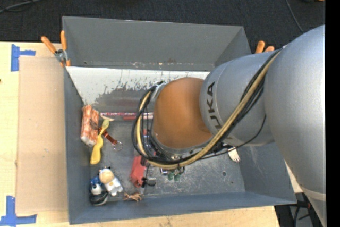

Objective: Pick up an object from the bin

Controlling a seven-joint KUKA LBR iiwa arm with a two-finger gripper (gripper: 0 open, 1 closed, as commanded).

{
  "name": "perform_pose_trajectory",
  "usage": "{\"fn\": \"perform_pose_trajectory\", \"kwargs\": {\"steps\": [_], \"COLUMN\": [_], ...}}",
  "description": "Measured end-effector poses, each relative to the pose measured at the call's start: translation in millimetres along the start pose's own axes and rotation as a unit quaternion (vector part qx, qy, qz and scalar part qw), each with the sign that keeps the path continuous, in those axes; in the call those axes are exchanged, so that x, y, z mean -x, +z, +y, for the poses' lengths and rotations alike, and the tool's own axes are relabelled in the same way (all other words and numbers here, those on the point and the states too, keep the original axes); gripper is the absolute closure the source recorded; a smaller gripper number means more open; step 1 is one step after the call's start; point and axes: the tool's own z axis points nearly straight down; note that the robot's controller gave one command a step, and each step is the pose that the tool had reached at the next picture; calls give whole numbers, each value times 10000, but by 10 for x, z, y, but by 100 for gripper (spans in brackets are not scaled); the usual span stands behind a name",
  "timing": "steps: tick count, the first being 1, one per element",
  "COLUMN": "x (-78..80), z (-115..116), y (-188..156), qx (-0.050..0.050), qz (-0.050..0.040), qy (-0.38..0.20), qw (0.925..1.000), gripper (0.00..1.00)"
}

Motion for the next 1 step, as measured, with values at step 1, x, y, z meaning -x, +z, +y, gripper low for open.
{"fn": "perform_pose_trajectory", "kwargs": {"steps": [1], "x": [59], "z": [-146], "y": [305], "qx": [12], "qz": [-50], "qy": [-1101], "qw": [9939], "gripper": [0]}}
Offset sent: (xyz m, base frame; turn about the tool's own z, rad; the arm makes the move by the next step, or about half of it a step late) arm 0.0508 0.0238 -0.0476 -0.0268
